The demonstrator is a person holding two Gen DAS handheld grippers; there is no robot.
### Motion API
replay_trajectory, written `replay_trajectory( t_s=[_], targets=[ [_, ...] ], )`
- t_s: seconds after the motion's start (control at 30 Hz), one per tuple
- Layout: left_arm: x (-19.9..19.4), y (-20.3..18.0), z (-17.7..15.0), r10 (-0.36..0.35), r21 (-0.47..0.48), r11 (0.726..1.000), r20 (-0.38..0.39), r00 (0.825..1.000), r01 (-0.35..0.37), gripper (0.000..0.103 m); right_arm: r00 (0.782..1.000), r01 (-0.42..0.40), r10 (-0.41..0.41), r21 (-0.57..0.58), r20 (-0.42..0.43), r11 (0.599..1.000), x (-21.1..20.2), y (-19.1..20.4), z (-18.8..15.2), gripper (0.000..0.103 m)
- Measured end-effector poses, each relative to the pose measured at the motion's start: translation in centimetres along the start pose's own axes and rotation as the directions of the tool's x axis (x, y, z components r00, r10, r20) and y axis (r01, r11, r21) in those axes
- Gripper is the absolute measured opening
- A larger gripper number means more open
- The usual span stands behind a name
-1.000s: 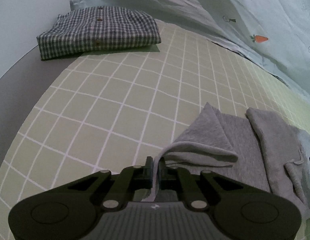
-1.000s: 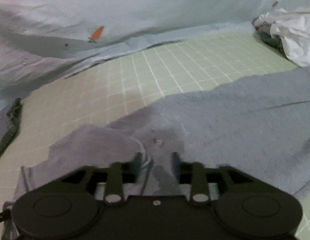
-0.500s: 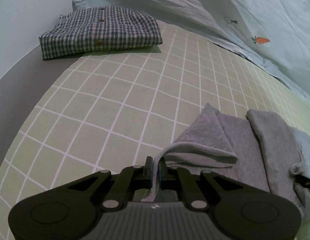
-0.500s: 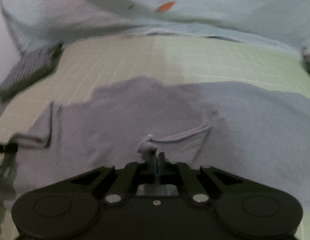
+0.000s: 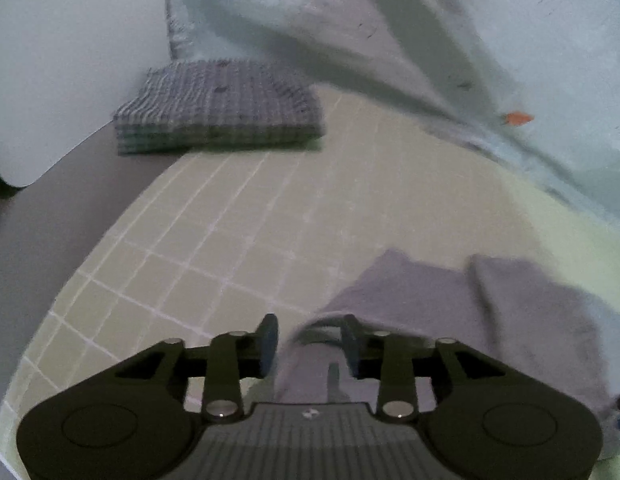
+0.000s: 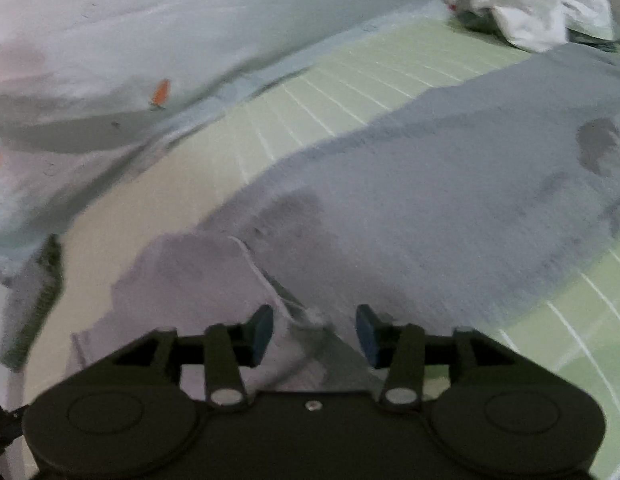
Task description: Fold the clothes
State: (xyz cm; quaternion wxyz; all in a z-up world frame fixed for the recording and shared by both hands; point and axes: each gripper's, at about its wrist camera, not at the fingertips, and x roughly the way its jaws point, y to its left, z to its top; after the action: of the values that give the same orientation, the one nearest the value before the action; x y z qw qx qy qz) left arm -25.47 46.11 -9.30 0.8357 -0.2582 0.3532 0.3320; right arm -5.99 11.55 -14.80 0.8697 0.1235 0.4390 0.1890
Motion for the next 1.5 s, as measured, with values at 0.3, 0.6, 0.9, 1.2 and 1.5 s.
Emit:
replay_trajectory(
  t_s=[0.3,0.6,0.9,1.2,1.5],
  targets=[
    [4.2,-11.6,-4.7,-0.275,0.081,0.946,-0.303,0.912,0.313,0.04,0.995,-0.055,0.039,-0.174,-0.097,0.983,2.4,0.7,0.0,0.005],
    [2.1,-12.8,-5.4,-0.232,0.145,0.947,-0.309,0.922,0.287,0.003,0.988,-0.146,0.131,-0.198,-0.085,0.969,-2.3,0.3,-0.2,0.002],
    [3.1,-11.6,-6.1,-0.196,0.104,0.965,-0.324,0.926,0.241,0.01,0.983,-0.148,0.118,-0.218,-0.144,0.965,0.7,0.0,0.8,0.035],
    [3.7,-11.6,-3.3,-0.13,0.033,0.989,-0.261,0.957,0.143,0.024,0.945,-0.306,0.246,-0.313,-0.217,0.899,8.4,4.7,5.7,0.046],
    [5.1,-13.0,-2.4,-0.114,0.0,0.993,-0.272,0.955,0.119,0.025,0.925,-0.376,0.308,-0.431,-0.221,0.82,9.9,9.6,5.0,0.003]
  ],
)
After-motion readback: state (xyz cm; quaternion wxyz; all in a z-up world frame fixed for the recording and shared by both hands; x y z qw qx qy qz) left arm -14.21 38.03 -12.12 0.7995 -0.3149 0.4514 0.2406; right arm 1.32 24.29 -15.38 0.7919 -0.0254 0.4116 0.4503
